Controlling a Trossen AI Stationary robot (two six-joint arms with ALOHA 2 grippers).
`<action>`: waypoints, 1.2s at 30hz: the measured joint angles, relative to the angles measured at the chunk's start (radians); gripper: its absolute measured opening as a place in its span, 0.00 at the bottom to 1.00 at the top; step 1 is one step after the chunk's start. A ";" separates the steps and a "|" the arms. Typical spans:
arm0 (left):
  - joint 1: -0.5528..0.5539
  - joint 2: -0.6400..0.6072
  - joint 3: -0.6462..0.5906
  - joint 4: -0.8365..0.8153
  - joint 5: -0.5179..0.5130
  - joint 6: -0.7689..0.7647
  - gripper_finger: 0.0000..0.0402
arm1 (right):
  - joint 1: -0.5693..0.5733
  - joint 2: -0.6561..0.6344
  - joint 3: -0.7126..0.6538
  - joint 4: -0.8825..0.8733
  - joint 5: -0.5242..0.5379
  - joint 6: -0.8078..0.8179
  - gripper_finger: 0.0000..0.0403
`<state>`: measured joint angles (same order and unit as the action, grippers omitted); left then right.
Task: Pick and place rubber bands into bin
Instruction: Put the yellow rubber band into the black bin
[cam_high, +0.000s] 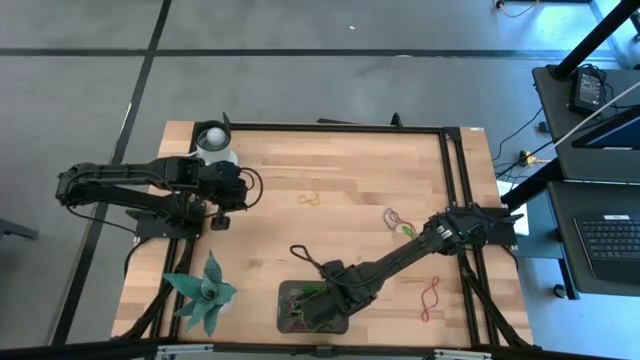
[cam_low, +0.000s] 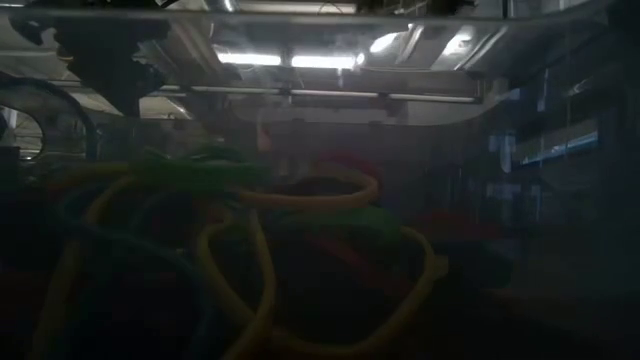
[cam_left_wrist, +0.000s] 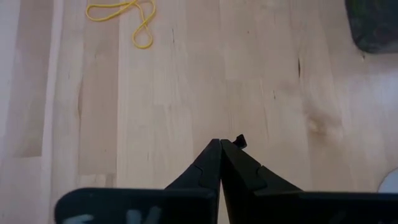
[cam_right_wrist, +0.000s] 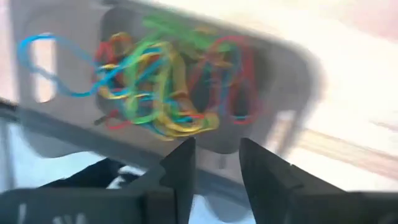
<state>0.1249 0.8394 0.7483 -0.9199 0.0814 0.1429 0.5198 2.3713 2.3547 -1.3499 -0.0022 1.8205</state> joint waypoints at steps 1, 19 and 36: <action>0.000 0.000 0.000 0.000 0.000 0.000 0.01 | 0.000 -0.010 0.000 -0.031 0.000 0.000 0.30; 0.000 0.001 0.000 0.082 -0.001 -0.081 0.01 | -0.032 -0.196 -0.221 -0.220 0.220 -0.460 0.01; 0.000 0.001 0.000 0.265 -0.094 -0.104 0.01 | -0.122 -0.922 -1.302 0.370 0.221 -0.707 0.00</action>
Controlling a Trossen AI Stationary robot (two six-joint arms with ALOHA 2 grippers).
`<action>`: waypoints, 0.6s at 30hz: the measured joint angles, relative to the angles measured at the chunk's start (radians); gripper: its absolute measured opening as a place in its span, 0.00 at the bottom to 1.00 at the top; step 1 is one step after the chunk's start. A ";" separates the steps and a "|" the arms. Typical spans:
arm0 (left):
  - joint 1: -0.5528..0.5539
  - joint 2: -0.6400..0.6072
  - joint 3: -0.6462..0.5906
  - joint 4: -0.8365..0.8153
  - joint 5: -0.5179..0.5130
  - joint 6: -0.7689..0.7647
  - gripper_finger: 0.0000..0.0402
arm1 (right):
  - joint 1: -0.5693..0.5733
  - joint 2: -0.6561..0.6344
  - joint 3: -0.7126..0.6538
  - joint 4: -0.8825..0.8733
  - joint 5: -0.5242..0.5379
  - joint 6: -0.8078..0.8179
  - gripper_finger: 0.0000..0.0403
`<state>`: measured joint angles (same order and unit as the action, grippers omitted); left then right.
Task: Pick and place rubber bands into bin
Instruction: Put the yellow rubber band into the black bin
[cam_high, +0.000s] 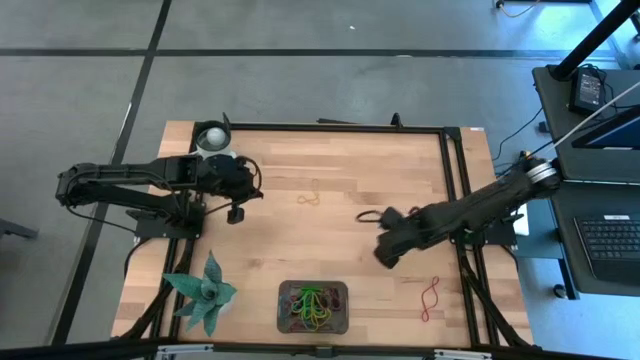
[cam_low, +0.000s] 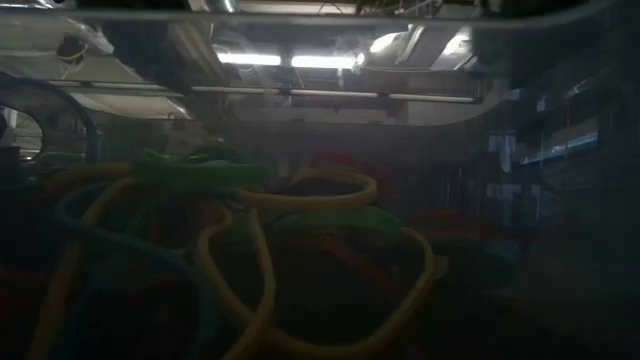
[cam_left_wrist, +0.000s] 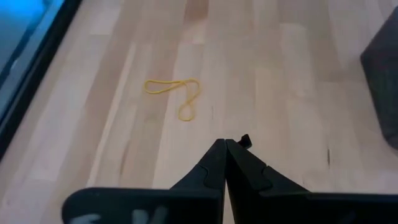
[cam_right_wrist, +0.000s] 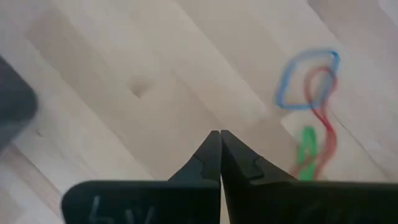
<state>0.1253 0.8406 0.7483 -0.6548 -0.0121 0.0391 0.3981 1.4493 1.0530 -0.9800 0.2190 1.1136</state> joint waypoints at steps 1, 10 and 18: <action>0.000 0.000 0.000 0.001 -0.006 0.000 0.01 | 0.000 -0.046 -0.041 0.002 -0.002 0.002 0.00; -0.041 0.086 0.050 0.005 -0.066 -0.073 0.01 | 0.001 -0.416 -0.308 0.003 -0.002 -0.003 0.00; -0.078 0.364 0.209 0.073 -0.184 -0.081 0.01 | 0.001 -0.570 -0.469 0.003 -0.002 0.006 0.05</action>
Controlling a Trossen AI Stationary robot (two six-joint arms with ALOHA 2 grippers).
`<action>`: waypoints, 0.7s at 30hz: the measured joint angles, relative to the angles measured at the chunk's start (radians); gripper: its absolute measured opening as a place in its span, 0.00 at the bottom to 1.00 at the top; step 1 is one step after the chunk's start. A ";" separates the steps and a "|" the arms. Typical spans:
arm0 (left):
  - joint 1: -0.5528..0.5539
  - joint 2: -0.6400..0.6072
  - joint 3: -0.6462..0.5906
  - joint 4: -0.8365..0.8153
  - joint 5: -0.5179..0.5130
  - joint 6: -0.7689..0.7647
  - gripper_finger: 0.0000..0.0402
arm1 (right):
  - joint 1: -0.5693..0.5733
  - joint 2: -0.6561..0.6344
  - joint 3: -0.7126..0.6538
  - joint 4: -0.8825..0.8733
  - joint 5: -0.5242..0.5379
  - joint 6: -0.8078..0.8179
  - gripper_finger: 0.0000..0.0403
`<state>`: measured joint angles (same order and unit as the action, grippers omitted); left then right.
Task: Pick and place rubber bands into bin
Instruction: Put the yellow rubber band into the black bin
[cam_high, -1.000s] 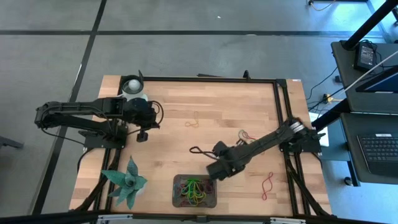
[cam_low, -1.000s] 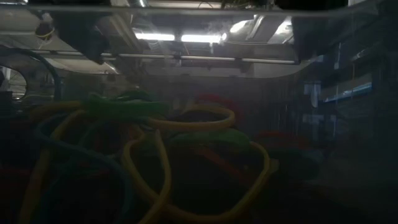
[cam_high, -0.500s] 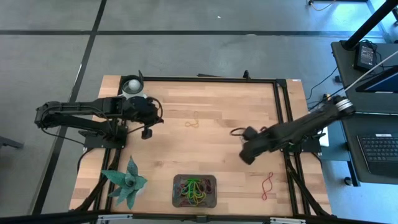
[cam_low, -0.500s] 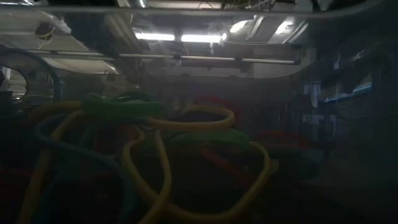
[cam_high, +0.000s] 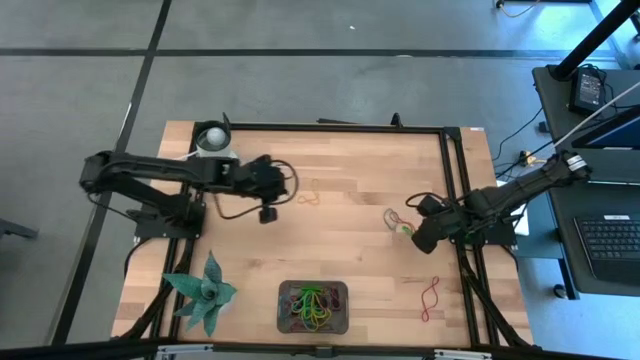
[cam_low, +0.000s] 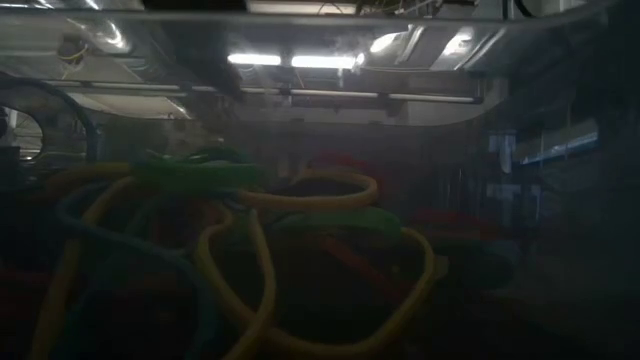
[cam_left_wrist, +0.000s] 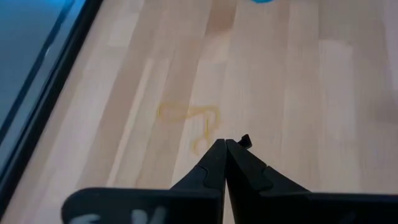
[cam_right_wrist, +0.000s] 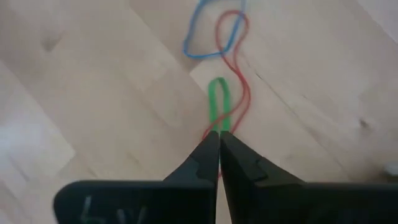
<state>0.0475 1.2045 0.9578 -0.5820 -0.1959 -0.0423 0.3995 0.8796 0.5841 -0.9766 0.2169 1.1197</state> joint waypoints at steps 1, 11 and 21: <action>0.000 0.035 0.024 0.013 -0.003 0.000 0.01 | 0.000 -0.004 -0.010 0.004 0.000 0.006 0.05; 0.025 0.360 0.229 0.040 -0.003 0.045 0.18 | 0.000 -0.004 -0.049 0.048 0.000 0.057 0.06; 0.106 0.588 0.280 0.031 0.035 -0.123 0.41 | 0.000 -0.003 -0.049 0.113 0.000 0.055 0.06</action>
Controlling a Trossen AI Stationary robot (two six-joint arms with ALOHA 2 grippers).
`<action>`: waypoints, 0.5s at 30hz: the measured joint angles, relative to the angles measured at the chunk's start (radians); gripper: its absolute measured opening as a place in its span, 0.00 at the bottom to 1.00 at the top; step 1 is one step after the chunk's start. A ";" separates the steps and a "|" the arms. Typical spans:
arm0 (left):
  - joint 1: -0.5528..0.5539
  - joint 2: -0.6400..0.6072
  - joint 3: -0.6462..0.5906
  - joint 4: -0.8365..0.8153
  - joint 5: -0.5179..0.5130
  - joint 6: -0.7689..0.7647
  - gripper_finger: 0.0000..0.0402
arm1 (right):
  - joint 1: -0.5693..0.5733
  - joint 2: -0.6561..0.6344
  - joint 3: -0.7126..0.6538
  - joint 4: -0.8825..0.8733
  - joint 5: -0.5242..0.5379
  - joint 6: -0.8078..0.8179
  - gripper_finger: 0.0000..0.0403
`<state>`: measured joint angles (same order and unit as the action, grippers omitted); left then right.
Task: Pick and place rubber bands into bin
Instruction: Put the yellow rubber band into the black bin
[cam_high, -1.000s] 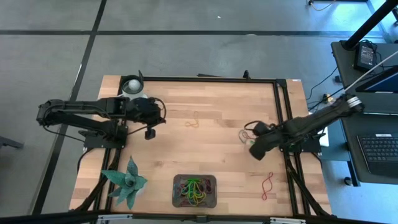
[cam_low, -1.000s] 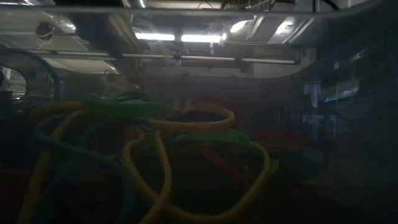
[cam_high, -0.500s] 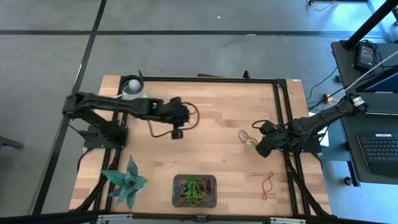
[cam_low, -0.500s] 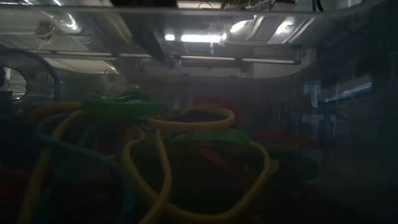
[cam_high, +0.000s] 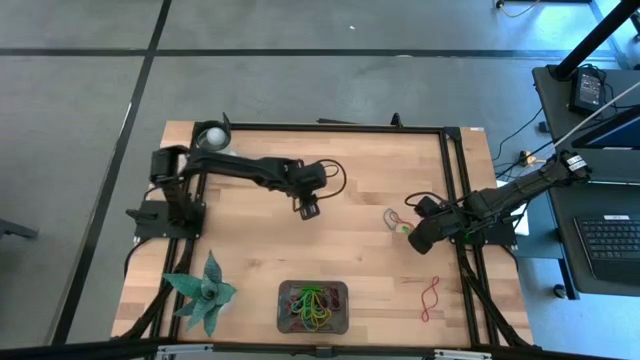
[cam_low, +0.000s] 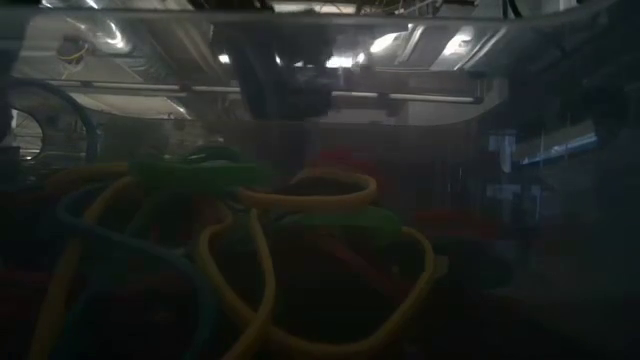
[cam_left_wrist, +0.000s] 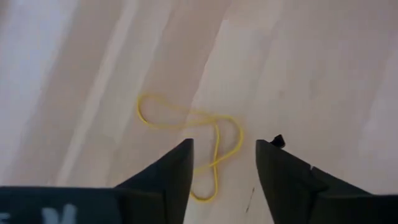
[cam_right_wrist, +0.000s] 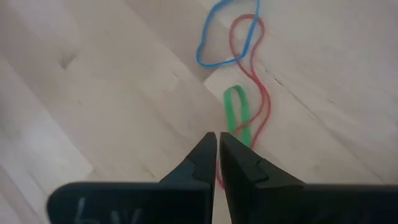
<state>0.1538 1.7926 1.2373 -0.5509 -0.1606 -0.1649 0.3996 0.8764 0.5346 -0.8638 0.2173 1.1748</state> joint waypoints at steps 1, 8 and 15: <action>0.008 0.017 0.000 -0.003 0.012 -0.012 0.43 | 0.000 0.000 0.000 0.007 0.000 0.000 0.06; 0.038 0.121 0.000 0.009 0.031 0.047 0.46 | 0.000 0.000 0.000 0.065 0.000 0.005 0.06; 0.048 0.188 0.006 0.013 0.041 0.048 0.43 | 0.000 0.000 0.000 0.092 0.000 0.003 0.06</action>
<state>0.2019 1.9804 1.2438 -0.5376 -0.1200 -0.1168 0.4000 0.8768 0.5346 -0.7723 0.2169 1.1782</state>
